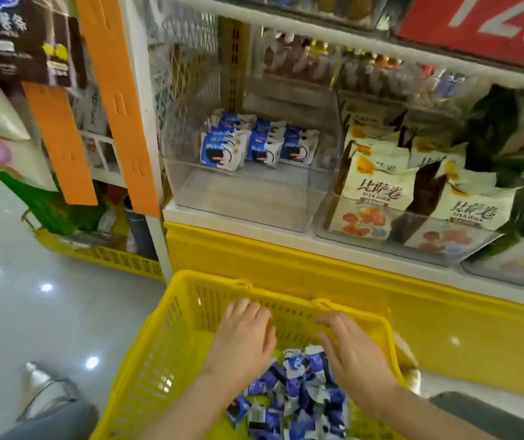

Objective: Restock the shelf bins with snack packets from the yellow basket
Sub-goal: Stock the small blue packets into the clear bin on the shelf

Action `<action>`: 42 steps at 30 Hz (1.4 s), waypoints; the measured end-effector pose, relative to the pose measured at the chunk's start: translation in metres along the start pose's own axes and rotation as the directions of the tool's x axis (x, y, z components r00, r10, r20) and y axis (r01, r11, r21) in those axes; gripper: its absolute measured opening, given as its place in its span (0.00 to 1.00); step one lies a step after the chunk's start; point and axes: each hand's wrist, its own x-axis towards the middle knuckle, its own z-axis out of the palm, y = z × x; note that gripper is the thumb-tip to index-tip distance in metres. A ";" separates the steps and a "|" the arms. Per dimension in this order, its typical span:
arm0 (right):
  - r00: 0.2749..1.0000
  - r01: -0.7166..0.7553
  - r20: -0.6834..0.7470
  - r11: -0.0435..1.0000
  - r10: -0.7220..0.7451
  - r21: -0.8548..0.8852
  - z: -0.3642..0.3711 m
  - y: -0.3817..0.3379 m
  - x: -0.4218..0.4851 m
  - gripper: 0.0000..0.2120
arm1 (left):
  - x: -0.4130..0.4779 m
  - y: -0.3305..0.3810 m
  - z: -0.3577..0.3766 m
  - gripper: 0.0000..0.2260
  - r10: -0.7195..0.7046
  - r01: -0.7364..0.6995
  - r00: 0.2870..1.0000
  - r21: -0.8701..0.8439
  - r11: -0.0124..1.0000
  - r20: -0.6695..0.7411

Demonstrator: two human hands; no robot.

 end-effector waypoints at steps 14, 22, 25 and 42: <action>0.459 -0.211 0.864 0.970 0.206 -0.119 0.122 0.071 -0.069 0.38 | -0.063 -0.020 0.178 0.26 0.090 0.157 0.510 -0.195 0.968 0.855; 0.488 -0.304 0.848 0.951 0.207 -0.057 0.108 0.079 -0.061 0.23 | -0.057 -0.026 0.189 0.16 0.022 0.239 0.570 -0.191 0.952 0.821; 0.530 -0.325 0.814 0.944 0.236 -0.062 0.104 0.078 -0.056 0.20 | -0.058 -0.032 0.180 0.22 -0.081 0.360 0.605 -0.181 0.915 0.792; 0.991 -0.054 -0.089 0.915 0.097 0.399 0.060 -0.006 -0.050 0.02 | -0.051 0.038 0.094 0.17 -0.239 0.518 0.650 -0.651 -0.556 0.721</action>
